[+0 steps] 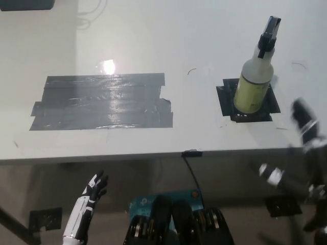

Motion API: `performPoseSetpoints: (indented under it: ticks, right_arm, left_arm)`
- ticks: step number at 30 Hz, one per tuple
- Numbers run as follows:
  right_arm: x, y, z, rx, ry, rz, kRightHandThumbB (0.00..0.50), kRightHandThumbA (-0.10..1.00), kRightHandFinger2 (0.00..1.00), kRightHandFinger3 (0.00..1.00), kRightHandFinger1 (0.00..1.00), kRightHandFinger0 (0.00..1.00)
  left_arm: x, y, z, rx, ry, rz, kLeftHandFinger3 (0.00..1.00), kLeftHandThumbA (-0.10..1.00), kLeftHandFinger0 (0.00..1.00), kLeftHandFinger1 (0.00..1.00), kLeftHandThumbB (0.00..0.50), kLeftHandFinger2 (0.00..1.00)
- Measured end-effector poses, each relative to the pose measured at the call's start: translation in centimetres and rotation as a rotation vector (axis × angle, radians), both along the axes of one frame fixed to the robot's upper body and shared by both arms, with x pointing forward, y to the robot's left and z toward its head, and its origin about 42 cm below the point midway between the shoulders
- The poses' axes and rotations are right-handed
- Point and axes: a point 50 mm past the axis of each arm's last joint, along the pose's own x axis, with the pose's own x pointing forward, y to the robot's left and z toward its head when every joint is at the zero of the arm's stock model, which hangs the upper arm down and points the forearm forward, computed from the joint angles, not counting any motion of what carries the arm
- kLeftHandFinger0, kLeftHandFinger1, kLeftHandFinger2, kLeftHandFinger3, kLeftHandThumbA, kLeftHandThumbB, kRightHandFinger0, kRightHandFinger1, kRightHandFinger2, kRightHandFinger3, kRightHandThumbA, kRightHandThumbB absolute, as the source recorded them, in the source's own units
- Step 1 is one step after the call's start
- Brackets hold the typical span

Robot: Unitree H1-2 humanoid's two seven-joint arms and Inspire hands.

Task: A spray bottle is kept on the black marked spot on the table infront of the robot and the robot extends its right arm to pick it up and hands it to a person

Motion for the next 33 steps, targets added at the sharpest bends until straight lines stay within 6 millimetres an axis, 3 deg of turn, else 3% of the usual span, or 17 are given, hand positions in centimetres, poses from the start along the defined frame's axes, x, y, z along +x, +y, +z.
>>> performPoseSetpoints:
  ticks: [2, 5, 7, 16, 21, 31, 32, 33]
  right_arm:
    - [1.8, -0.4, 1.9, 0.022, -0.045, -0.018, 0.361, 1.0, 1.0, 1.0, 1.0, 1.0]
    - [4.6, -0.9, 3.6, 0.051, -0.058, -0.037, 0.442, 1.0, 1.0, 1.0, 1.0, 1.0]
    - [6.7, -1.1, 4.1, 0.066, -0.028, -0.046, 0.421, 1.0, 1.0, 1.0, 1.0, 1.0]
    - [14.6, -2.1, 2.5, 0.05, 0.201, -0.096, 0.422, 1.0, 1.0, 1.0, 1.0, 1.0]
    - [16.9, -1.8, 1.3, 0.042, 0.292, -0.102, 0.448, 1.0, 1.0, 1.0, 1.0, 1.0]
    - [20.0, -0.4, -0.9, 0.002, 0.428, -0.106, 0.463, 1.0, 1.0, 1.0, 1.0, 1.0]
    - [20.0, -0.4, -1.1, 0.0, 0.434, -0.105, 0.497, 0.99, 1.0, 1.0, 1.0, 1.0]
    - [20.0, -0.3, -1.5, -0.004, 0.448, -0.103, 0.5, 0.98, 1.0, 1.0, 1.0, 1.0]
  left_arm:
    - [-0.1, 0.0, -0.1, -0.002, -0.003, 0.0, 1.0, 1.0, 1.0, 1.0, 0.338, 1.0]
    - [-0.2, -0.1, -0.3, -0.005, -0.005, -0.001, 1.0, 1.0, 1.0, 1.0, 0.333, 1.0]
    - [-0.2, -0.1, -0.3, -0.006, -0.007, -0.001, 1.0, 1.0, 1.0, 1.0, 0.329, 1.0]
    - [-0.1, -0.1, -0.2, -0.012, -0.012, -0.008, 1.0, 1.0, 1.0, 1.0, 0.33, 1.0]
    - [-0.1, -0.1, -0.2, -0.017, -0.013, -0.009, 1.0, 1.0, 1.0, 1.0, 0.31, 1.0]
    - [0.0, -0.1, -0.1, -0.016, -0.014, -0.016, 1.0, 1.0, 1.0, 1.0, 0.363, 1.0]
    - [0.0, -0.1, -0.1, -0.016, -0.014, -0.017, 1.0, 1.0, 1.0, 1.0, 0.37, 1.0]
    - [0.0, -0.1, -0.1, -0.017, -0.014, -0.017, 1.0, 1.0, 1.0, 1.0, 0.369, 1.0]
